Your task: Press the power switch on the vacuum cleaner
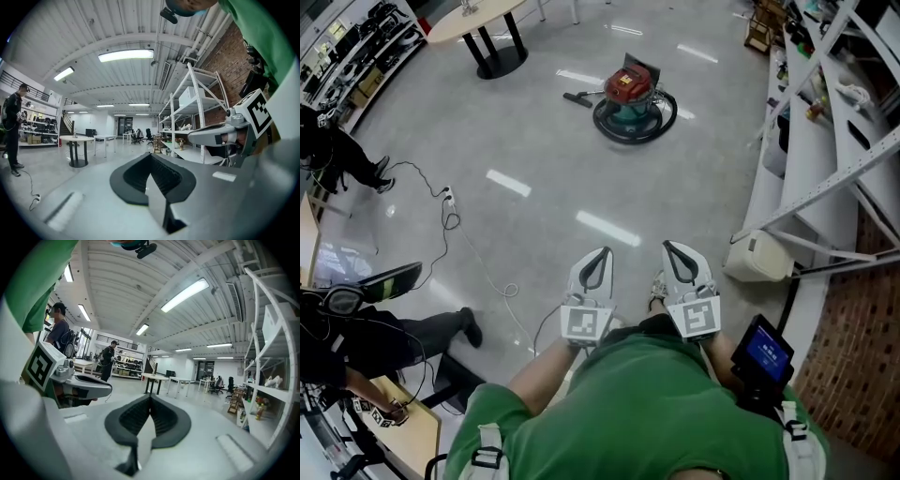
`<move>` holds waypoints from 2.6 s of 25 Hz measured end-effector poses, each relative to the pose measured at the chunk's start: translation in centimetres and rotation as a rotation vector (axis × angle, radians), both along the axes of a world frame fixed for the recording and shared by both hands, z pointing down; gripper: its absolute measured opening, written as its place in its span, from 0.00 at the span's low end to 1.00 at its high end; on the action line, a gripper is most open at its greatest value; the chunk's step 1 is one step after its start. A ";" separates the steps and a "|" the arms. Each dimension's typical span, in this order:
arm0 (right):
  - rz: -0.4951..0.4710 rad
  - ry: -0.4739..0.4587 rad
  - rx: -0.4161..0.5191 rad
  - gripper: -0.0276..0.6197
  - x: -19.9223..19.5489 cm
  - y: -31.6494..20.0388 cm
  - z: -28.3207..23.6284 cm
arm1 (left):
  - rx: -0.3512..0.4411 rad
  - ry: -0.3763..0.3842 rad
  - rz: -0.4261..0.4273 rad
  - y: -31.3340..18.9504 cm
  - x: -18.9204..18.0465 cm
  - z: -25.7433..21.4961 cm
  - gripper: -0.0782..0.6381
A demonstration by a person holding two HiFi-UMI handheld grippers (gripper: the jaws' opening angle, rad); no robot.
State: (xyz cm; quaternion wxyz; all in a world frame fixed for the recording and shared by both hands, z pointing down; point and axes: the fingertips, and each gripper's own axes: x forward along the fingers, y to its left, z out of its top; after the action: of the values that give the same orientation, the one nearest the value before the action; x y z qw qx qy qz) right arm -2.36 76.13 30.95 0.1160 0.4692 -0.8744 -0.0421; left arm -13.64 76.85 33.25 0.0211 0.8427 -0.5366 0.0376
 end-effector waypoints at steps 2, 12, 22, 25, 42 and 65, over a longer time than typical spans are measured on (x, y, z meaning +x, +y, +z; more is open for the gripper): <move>0.003 0.001 0.006 0.05 0.0 -0.5 -0.4 | 0.007 0.002 -0.002 -0.5 0.0 -0.5 0.12; -0.003 -0.035 -0.011 0.05 4.0 -9.2 0.1 | 0.014 -0.005 -0.020 -9.6 3.8 -0.9 0.12; -0.033 -0.068 -0.032 0.05 8.8 -17.9 0.2 | -0.006 -0.028 -0.040 -18.5 9.1 -1.2 0.12; -0.042 -0.077 -0.043 0.05 10.1 -20.3 0.5 | -0.006 -0.026 -0.053 -20.9 10.7 -1.2 0.12; -0.012 -0.096 -0.074 0.05 12.0 -31.5 2.0 | -0.016 -0.006 -0.026 -32.1 13.0 -0.3 0.12; 0.069 -0.043 -0.051 0.05 1.4 -50.0 1.5 | -0.011 0.076 0.064 -50.9 2.4 0.2 0.12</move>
State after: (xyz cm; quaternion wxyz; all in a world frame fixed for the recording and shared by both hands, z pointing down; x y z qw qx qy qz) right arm -0.95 26.10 32.43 0.1105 0.4966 -0.8609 -0.0056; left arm -11.25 25.93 33.45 0.0450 0.8602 -0.5079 0.0093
